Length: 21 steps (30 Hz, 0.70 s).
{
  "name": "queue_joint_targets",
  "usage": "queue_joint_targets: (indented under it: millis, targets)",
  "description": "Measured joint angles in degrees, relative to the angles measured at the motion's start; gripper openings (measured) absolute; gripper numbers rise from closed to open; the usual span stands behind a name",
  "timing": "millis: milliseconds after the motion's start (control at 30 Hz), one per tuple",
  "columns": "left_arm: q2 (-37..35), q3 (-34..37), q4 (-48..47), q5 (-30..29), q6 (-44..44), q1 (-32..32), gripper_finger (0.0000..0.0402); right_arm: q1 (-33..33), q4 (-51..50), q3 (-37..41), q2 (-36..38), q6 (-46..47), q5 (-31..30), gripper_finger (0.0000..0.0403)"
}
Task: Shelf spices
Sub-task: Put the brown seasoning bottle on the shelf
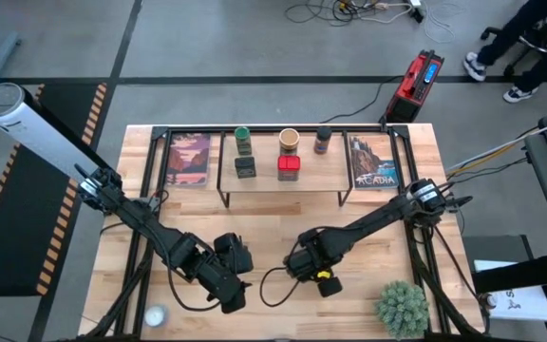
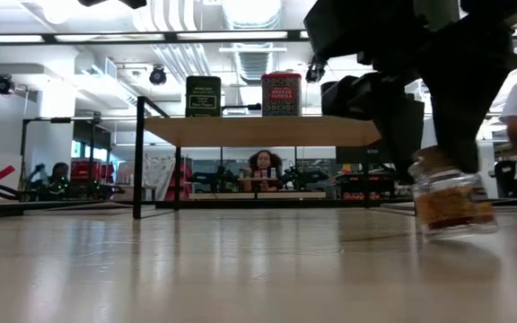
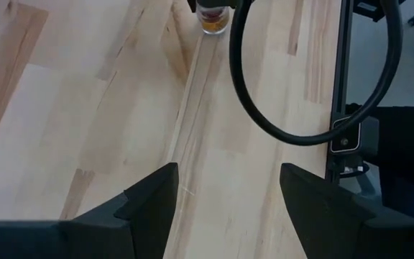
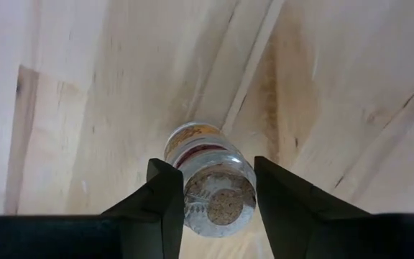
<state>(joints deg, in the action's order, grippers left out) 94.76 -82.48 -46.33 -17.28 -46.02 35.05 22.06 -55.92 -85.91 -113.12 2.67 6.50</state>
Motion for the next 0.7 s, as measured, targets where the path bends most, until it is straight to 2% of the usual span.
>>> queue_joint_targets:
  millis: [300, 700]
  targets:
    - [0.0, 0.0, 0.0, 1.4, 0.0, 0.0, 0.0233, 0.0, -0.7, 0.0, 0.0, 3.4, -5.6, 0.0179]
    - [0.0, 0.0, 0.0, 1.5, 0.5, 0.0, 0.0233, 0.0, -0.8, -0.1, 0.5, 3.9, -6.6, 0.0262]
